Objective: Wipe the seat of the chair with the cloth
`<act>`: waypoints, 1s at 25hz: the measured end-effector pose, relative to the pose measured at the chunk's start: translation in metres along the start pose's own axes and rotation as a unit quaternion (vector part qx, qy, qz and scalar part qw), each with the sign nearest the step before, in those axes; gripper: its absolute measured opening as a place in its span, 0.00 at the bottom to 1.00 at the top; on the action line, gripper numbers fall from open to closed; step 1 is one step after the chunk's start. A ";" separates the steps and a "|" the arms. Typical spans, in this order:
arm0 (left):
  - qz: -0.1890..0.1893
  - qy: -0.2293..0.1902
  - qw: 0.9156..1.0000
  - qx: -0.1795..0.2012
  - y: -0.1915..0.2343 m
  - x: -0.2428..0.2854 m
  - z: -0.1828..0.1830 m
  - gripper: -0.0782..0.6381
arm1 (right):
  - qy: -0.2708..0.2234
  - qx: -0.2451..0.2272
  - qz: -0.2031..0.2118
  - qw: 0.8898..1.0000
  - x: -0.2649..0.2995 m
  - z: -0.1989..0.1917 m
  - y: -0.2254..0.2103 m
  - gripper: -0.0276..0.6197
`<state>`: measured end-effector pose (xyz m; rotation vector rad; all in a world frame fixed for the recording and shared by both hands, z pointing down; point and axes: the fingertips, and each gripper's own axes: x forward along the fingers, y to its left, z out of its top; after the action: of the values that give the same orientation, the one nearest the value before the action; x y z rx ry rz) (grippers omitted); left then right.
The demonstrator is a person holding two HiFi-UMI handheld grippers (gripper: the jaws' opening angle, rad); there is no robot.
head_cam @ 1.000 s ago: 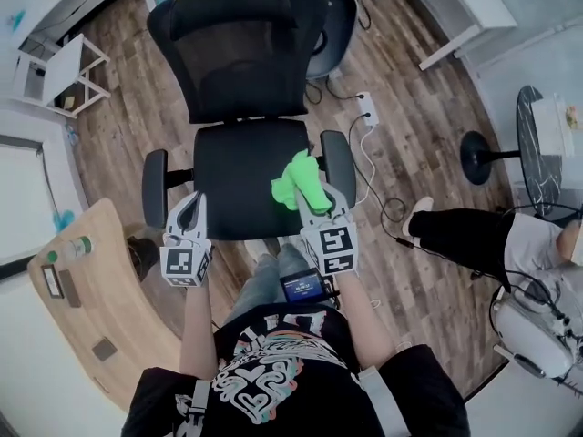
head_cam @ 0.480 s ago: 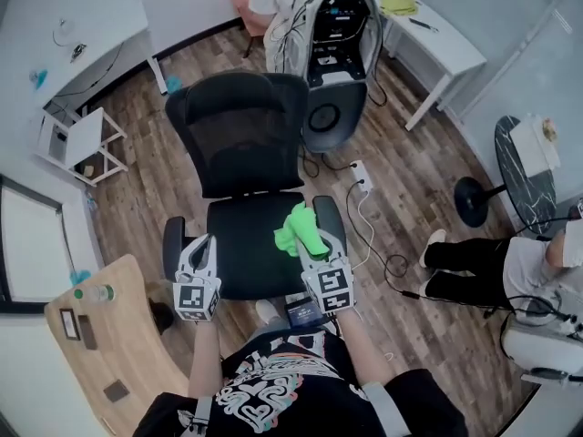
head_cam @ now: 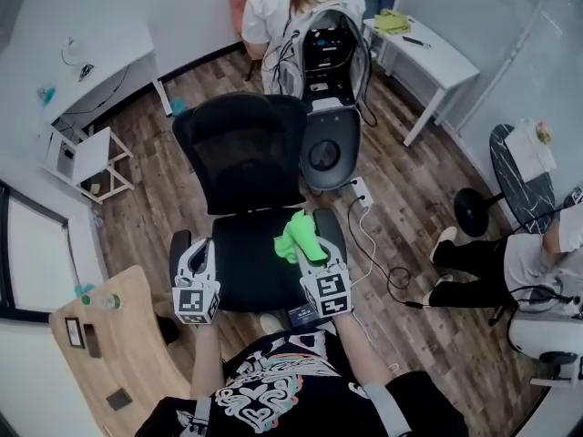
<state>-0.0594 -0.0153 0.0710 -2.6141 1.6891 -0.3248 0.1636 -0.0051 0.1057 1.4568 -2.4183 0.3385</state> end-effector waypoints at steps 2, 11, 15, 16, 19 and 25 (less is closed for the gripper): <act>0.001 -0.002 1.000 0.000 0.001 0.001 0.002 0.11 | -0.005 -0.009 -0.007 1.000 -0.001 0.008 -0.001 0.20; -0.004 -0.008 1.000 0.000 -0.001 -0.002 0.003 0.11 | -0.011 -0.009 -0.007 1.000 -0.007 0.007 0.003 0.20; -0.007 -0.009 1.000 0.002 -0.002 -0.001 0.004 0.11 | -0.011 -0.007 -0.008 1.000 -0.007 0.005 0.001 0.20; -0.007 -0.008 1.000 0.002 -0.002 -0.001 0.004 0.11 | -0.011 -0.006 -0.008 1.000 -0.007 0.005 0.000 0.20; -0.005 -0.008 1.000 0.003 -0.002 0.001 0.005 0.11 | -0.017 -0.007 -0.014 1.000 -0.008 0.015 -0.004 0.20; -0.006 -0.012 1.000 0.009 -0.001 0.012 0.021 0.11 | -0.024 -0.006 -0.015 1.000 -0.004 0.025 -0.016 0.20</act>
<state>-0.0497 -0.0279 0.0528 -2.6057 1.6561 -0.3059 0.1764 -0.0177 0.0818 1.5114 -2.4284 0.2848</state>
